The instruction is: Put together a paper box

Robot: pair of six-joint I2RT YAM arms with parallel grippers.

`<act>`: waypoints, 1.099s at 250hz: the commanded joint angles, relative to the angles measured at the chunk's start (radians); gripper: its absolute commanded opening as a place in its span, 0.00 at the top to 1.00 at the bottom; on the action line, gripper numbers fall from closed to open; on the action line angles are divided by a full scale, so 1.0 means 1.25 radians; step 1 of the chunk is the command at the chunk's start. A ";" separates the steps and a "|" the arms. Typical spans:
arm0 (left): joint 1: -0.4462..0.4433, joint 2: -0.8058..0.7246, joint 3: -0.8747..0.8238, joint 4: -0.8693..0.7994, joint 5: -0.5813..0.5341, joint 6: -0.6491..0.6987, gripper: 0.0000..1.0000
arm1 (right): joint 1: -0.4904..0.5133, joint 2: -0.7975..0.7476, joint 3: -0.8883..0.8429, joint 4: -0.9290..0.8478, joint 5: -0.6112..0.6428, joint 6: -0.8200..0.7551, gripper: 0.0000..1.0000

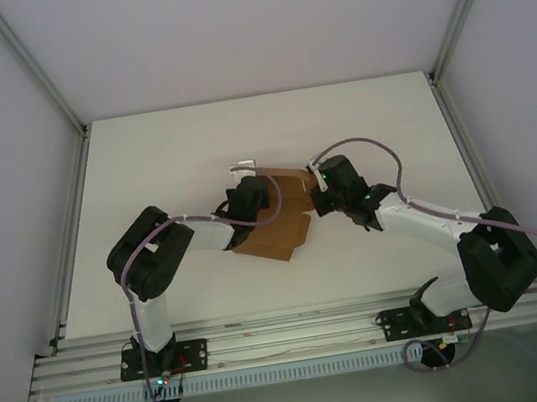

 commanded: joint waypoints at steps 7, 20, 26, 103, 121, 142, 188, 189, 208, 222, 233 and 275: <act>0.009 0.036 0.019 -0.117 -0.200 0.059 0.97 | -0.001 -0.024 0.007 -0.006 0.040 -0.009 1.00; 0.009 0.030 0.005 -0.100 -0.162 0.062 0.96 | -0.001 -0.024 0.007 -0.008 0.041 -0.010 1.00; 0.009 0.027 -0.004 -0.086 -0.135 0.061 0.94 | -0.001 -0.023 0.006 -0.006 0.042 -0.010 1.00; 0.016 -0.032 -0.070 -0.005 0.111 0.039 0.66 | -0.001 -0.013 -0.002 0.004 0.037 -0.027 1.00; 0.021 -0.054 -0.085 -0.001 0.154 0.026 0.62 | -0.001 -0.015 -0.008 0.013 0.028 -0.033 1.00; 0.022 -0.064 -0.096 0.010 0.178 0.020 0.61 | -0.001 -0.015 -0.010 0.016 0.020 -0.035 1.00; 0.034 -0.044 -0.093 0.012 0.213 0.000 0.64 | -0.002 -0.010 -0.006 0.011 0.023 -0.038 1.00; 0.036 -0.043 -0.093 0.013 0.212 0.000 0.64 | -0.002 -0.010 -0.006 0.011 0.022 -0.038 1.00; 0.041 -0.034 -0.095 0.030 0.209 0.003 0.69 | -0.002 -0.009 -0.007 0.011 0.010 -0.048 1.00; 0.044 -0.032 -0.091 0.037 0.212 0.007 0.72 | -0.002 -0.008 -0.009 0.012 0.014 -0.054 1.00; 0.046 -0.032 -0.087 0.042 0.209 0.008 0.72 | -0.002 -0.007 -0.013 0.013 0.016 -0.058 1.00; 0.057 -0.028 -0.065 0.045 0.215 0.036 0.72 | -0.007 -0.005 -0.020 0.014 -0.006 -0.070 1.00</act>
